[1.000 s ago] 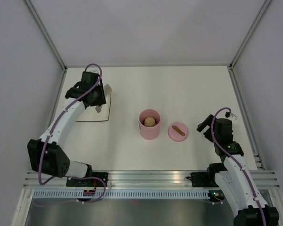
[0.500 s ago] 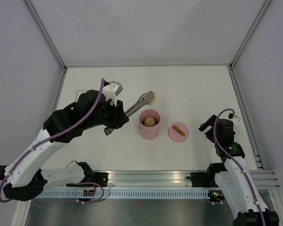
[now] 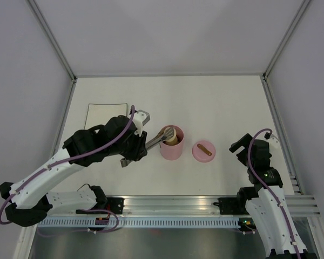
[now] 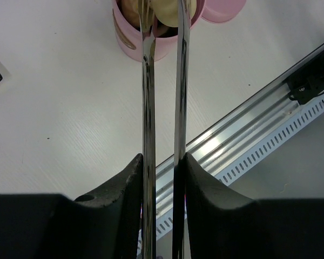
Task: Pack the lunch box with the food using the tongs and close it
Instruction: Place the food into the lunch box, then put down the clamp
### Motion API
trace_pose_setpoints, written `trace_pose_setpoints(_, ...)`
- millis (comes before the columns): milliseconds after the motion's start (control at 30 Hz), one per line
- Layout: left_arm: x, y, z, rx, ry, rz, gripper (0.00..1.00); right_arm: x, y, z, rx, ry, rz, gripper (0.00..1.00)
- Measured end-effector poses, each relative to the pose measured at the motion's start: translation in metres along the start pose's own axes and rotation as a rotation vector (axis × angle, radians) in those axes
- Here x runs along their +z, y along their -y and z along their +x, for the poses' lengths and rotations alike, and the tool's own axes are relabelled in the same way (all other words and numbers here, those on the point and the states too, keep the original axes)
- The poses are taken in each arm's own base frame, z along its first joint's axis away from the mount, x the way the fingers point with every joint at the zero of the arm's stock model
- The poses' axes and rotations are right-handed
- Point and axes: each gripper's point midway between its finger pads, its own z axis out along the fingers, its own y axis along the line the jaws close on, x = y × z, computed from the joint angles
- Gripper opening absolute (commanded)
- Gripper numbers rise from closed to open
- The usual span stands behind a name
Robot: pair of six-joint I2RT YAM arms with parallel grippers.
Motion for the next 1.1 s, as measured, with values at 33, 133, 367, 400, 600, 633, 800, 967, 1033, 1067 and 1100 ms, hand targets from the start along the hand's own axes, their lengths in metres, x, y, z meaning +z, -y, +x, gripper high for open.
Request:
trace_pose_setpoints(33,0.001,0.0,0.0,0.0,-0.001,-0.002,0.29,0.0,0.0,0.001,-0.001,-0.003,0.003,0.98)
trace_pose_setpoints(133,0.004,0.0,0.0,0.002,-0.009,-0.005,0.33,0.002,0.002,0.003,-0.005,-0.015,0.014,0.98)
trace_pose_setpoints(367,0.007,-0.001,0.0,0.004,-0.015,-0.016,0.5,0.005,0.005,0.007,-0.018,-0.039,0.03,0.98)
trace_pose_setpoints(400,0.007,-0.001,0.0,0.006,-0.015,-0.018,0.51,0.006,0.004,0.007,-0.019,-0.04,0.03,0.98)
trace_pose_setpoints(600,0.014,-0.004,-0.001,0.01,-0.026,-0.046,0.54,0.008,0.001,0.01,-0.027,-0.058,0.015,0.98)
trace_pose_setpoints(633,0.015,-0.005,-0.001,0.011,-0.026,-0.051,0.54,0.008,0.001,0.011,-0.03,-0.062,0.014,0.98)
trace_pose_setpoints(800,0.011,-0.014,-0.013,0.008,0.022,-0.109,0.56,0.008,-0.005,0.011,-0.047,-0.069,-0.013,0.98)
trace_pose_setpoints(967,-0.012,-0.034,-0.045,-0.035,0.176,-0.213,0.58,0.007,-0.018,0.006,-0.062,-0.071,-0.068,0.98)
trace_pose_setpoints(1033,-0.023,-0.047,-0.056,-0.077,0.24,-0.26,0.58,0.008,-0.022,0.006,-0.065,-0.077,-0.082,0.98)
trace_pose_setpoints(1067,-0.027,-0.058,-0.061,-0.105,0.27,-0.294,0.58,0.009,-0.024,0.007,-0.068,-0.083,-0.09,0.98)
trace_pose_setpoints(1100,-0.032,-0.07,-0.065,-0.141,0.297,-0.33,0.58,0.01,-0.026,0.007,-0.071,-0.089,-0.096,0.98)
